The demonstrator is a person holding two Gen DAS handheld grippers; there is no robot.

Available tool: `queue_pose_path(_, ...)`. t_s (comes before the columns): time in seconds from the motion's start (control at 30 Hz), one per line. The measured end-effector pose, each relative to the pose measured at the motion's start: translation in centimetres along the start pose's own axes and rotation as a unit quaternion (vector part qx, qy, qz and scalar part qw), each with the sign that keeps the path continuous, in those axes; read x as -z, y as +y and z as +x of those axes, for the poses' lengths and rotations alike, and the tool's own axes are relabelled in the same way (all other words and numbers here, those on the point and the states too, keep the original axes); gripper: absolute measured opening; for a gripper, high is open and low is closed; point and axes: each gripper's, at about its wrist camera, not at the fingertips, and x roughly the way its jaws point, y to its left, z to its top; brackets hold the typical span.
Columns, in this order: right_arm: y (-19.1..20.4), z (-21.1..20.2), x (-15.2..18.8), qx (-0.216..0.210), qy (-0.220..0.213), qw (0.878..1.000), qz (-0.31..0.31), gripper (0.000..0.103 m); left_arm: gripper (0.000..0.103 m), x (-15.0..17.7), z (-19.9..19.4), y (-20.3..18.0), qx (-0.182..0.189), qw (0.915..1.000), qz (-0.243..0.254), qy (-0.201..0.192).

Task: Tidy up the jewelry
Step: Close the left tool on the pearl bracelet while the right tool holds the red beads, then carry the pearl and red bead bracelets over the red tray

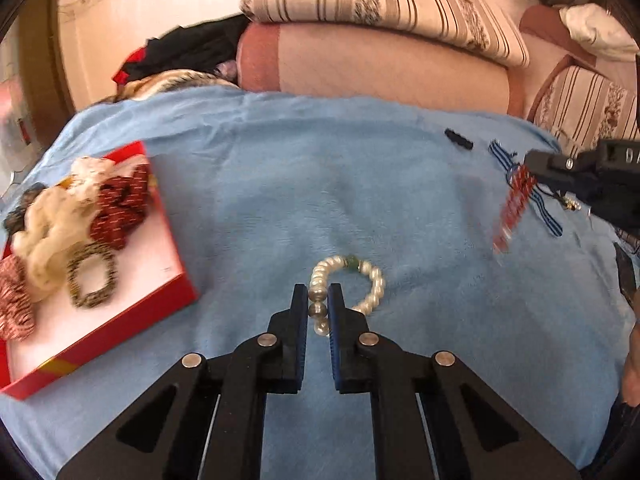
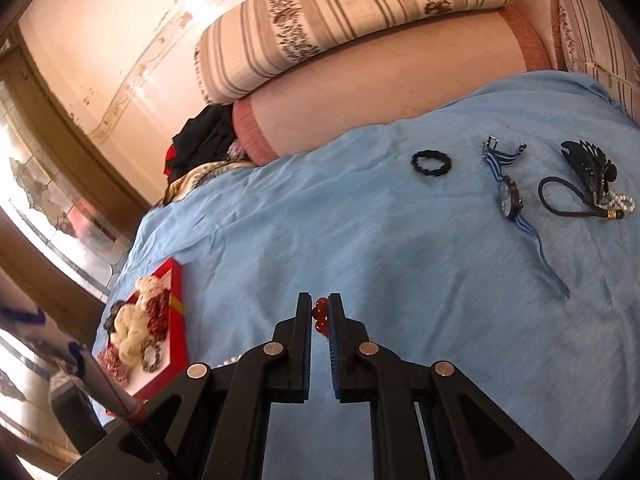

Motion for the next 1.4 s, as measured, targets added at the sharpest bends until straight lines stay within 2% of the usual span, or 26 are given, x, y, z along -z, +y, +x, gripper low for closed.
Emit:
queue_pose_path(0.3,2.4,-3.2,4.3,-0.025,-0.013,0.999,-0.022,0.008,0.009,0.8,-3.5,1.3,0.017,0.9990,-0.008,-0.040)
queue_pose_path(0.47,3.2,-4.0,5.6,-0.035,-0.015,0.999,-0.026,0.008,0.009,0.7,-5.5,0.5,0.030,0.9977,0.002,-0.061)
queue_pose_path(0.73,3.7,-5.5,7.3,-0.047,-0.019,0.998,-0.022,0.008,0.009,1.6,-7.7,0.5,0.047,0.9962,-0.006,-0.072)
queue_pose_path(1.1,5.6,-6.8,9.0,-0.047,-0.013,0.998,-0.032,0.008,0.009,3.0,-9.5,0.1,0.048,0.9952,0.005,-0.085)
queue_pose_path(1.4,8.7,-6.5,9.9,-0.041,-0.004,0.997,-0.058,0.008,0.009,3.7,-10.0,1.2,0.027,0.9949,0.017,-0.096)
